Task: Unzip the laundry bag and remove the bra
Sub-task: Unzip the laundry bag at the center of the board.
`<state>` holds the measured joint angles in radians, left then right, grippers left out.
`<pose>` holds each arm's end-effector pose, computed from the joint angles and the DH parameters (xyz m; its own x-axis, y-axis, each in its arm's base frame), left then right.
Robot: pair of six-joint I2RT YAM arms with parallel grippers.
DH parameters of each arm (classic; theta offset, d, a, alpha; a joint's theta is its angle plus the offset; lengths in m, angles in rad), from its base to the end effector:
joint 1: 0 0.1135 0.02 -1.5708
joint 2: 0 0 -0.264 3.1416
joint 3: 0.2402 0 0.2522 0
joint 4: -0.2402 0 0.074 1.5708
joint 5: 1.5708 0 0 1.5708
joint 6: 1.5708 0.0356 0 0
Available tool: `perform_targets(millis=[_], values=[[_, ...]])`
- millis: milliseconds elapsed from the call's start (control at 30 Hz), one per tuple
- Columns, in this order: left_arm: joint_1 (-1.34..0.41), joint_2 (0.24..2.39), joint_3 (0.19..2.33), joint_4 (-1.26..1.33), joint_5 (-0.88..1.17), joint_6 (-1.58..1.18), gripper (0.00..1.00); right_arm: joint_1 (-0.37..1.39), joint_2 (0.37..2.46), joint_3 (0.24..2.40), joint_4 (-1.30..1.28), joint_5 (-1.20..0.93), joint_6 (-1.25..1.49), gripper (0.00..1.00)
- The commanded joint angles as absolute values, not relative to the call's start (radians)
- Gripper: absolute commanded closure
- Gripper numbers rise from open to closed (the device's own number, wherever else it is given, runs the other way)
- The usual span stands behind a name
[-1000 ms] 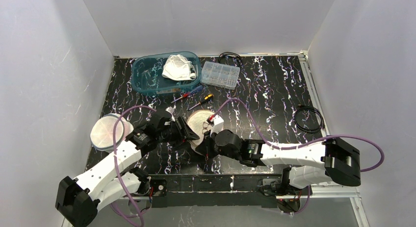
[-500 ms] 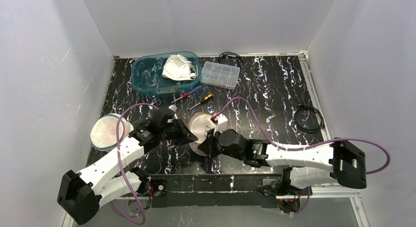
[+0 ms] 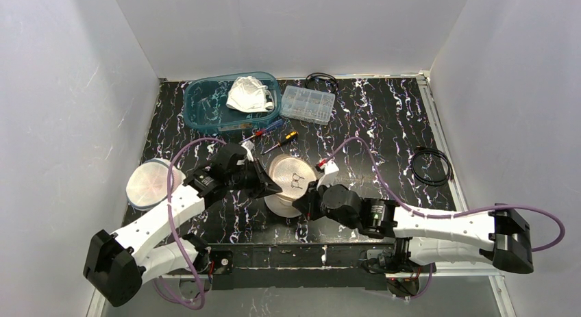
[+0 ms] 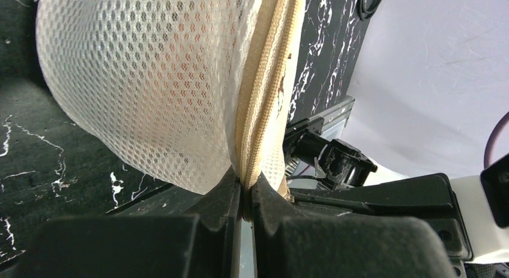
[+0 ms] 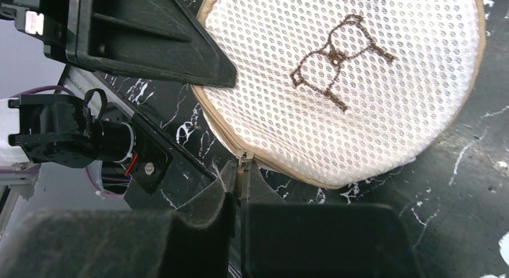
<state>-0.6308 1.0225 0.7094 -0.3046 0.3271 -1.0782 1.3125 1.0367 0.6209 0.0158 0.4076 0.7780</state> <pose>0.1723 -0.1400 0.2580 -0.8997 -0.3761 -0.2216 -0.0479 0.5896 -0.8063 0.0730 0.2209 0.2551 -0.6284 0.1442 -0.7644 -0.4960 0.6827 0.5365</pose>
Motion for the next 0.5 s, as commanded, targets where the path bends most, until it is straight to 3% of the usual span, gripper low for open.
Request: perform_targets(millis=[0, 300, 333, 400, 467], values=[[-0.613, 1.055, 0.759, -0.297, 0.374, -1.012, 1.00, 1.316, 0.974, 0.598, -0.065, 0.494, 0.795, 0.99], [-0.557, 1.180, 0.782, -0.266, 0.430, -0.956, 0.86, 1.315, 0.956, 0.573, -0.059, 0.513, 0.805, 0.99], [-0.555, 1.181, 0.779, -0.262, 0.437, -0.955, 0.80, 1.316, 0.958, 0.572, -0.051, 0.506, 0.806, 0.99], [-0.555, 1.165, 0.768, -0.259, 0.443, -0.957, 0.54, 1.316, 0.967, 0.577, -0.038, 0.496, 0.804, 0.99], [-0.555, 1.137, 0.763, -0.282, 0.437, -0.958, 0.36, 1.316, 0.978, 0.584, -0.025, 0.487, 0.800, 0.99]])
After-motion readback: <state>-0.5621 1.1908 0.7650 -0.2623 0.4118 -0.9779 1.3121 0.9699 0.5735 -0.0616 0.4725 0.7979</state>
